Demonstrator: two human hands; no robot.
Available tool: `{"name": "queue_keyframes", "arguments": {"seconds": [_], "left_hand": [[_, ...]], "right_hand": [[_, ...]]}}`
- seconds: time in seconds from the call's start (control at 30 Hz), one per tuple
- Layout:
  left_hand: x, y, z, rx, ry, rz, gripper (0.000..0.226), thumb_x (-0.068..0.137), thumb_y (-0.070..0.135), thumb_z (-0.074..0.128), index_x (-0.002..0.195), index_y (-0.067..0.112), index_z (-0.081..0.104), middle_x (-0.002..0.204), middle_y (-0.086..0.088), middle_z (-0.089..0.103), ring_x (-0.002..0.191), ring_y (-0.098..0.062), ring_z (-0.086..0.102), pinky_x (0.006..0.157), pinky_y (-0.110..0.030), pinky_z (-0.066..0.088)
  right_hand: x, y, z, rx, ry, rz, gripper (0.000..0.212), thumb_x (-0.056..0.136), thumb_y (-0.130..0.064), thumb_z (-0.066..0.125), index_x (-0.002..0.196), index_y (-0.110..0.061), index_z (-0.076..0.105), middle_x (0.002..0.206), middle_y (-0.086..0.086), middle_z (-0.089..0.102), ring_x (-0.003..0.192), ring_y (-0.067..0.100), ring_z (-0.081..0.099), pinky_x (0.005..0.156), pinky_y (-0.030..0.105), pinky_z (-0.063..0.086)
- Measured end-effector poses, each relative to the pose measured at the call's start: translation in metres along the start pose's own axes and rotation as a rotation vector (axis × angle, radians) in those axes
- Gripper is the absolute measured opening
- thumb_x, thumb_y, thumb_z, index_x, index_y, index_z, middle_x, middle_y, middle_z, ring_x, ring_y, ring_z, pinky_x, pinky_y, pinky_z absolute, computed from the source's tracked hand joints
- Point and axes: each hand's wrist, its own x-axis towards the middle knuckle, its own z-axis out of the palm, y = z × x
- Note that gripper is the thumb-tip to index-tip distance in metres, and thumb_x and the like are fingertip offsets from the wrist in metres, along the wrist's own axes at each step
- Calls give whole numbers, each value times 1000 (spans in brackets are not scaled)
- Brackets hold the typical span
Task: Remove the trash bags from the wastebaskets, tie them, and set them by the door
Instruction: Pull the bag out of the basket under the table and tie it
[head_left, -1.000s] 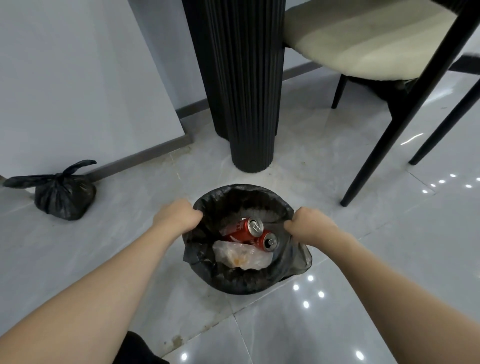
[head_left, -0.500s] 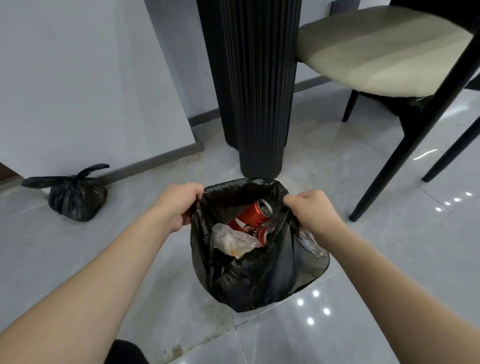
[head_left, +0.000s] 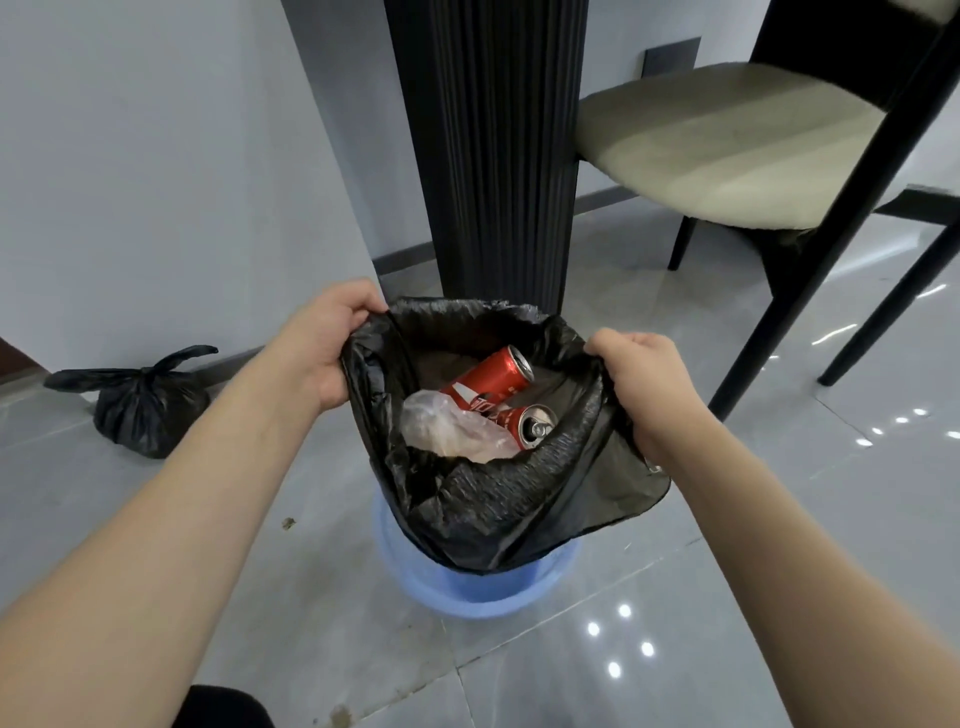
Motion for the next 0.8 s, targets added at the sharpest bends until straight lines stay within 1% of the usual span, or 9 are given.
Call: {"name": "queue_keyframes", "arguments": {"seconds": [0.1, 0.17, 0.27, 0.4, 0.47, 0.53, 0.6, 0.73, 0.8], "left_hand": [[-14, 15, 37, -9, -73, 61, 26, 84, 18, 44, 63, 6, 53, 53, -7, 56, 50, -23, 56, 62, -28, 54], [-21, 24, 69, -10, -145, 81, 25, 83, 19, 44, 64, 6, 54, 55, -8, 57, 53, -24, 56, 65, -29, 53], [-30, 35, 113, -35, -212, 128, 24, 83, 17, 45, 62, 7, 52, 53, -6, 57, 50, -21, 55, 61, -28, 53], [-34, 20, 167, -39, -325, 185, 65, 91, 13, 36, 27, 10, 41, 31, 2, 42, 27, -11, 43, 42, -14, 43], [-30, -2, 190, 14, -342, 151, 72, 93, 12, 33, 21, 9, 36, 27, 3, 36, 22, -10, 38, 36, -11, 37], [-16, -30, 210, 54, -348, 77, 59, 91, 13, 35, 32, 13, 39, 33, 2, 39, 24, -13, 41, 38, -13, 41], [-4, -62, 228, 92, -370, -3, 36, 86, 14, 39, 50, 11, 40, 46, -3, 45, 33, -19, 48, 45, -20, 49], [20, -138, 256, 220, -380, -163, 15, 73, 18, 50, 70, 3, 51, 58, -9, 55, 42, -23, 57, 48, -30, 52], [34, -174, 263, 313, -373, -204, 34, 56, 19, 57, 87, 4, 53, 75, -14, 54, 50, -26, 59, 54, -38, 54]], "right_hand": [[-2, -25, -13, 11, 48, -71, 38, 77, -17, 57, 52, -21, 28, 50, 2, 27, 48, 18, 27, 51, 31, 23], [-5, -39, -25, 43, 85, -125, 35, 78, -18, 56, 54, -20, 31, 52, 3, 28, 53, 21, 29, 54, 35, 26], [-7, -57, -45, 79, 168, -222, 28, 79, -16, 56, 58, -13, 37, 55, 5, 28, 56, 23, 28, 53, 33, 27], [-7, -65, -83, 33, 220, -340, 33, 79, -16, 57, 54, -14, 36, 54, 4, 26, 56, 24, 28, 55, 35, 29], [-9, -56, -105, -45, 243, -357, 41, 81, -15, 56, 50, -19, 30, 51, 4, 25, 49, 21, 25, 52, 33, 25], [-10, -36, -127, -114, 270, -338, 43, 82, -17, 56, 48, -19, 30, 50, 4, 26, 47, 20, 25, 50, 30, 25], [-9, -9, -145, -166, 262, -296, 37, 81, -17, 56, 50, -13, 36, 55, 7, 28, 50, 21, 26, 52, 31, 25], [-4, 57, -183, -263, 252, -140, 29, 76, -26, 55, 58, -5, 48, 60, 9, 38, 55, 21, 34, 54, 35, 29], [-4, 90, -202, -326, 290, -34, 37, 70, -34, 54, 62, 1, 53, 61, 11, 44, 55, 21, 40, 57, 35, 33]]}}
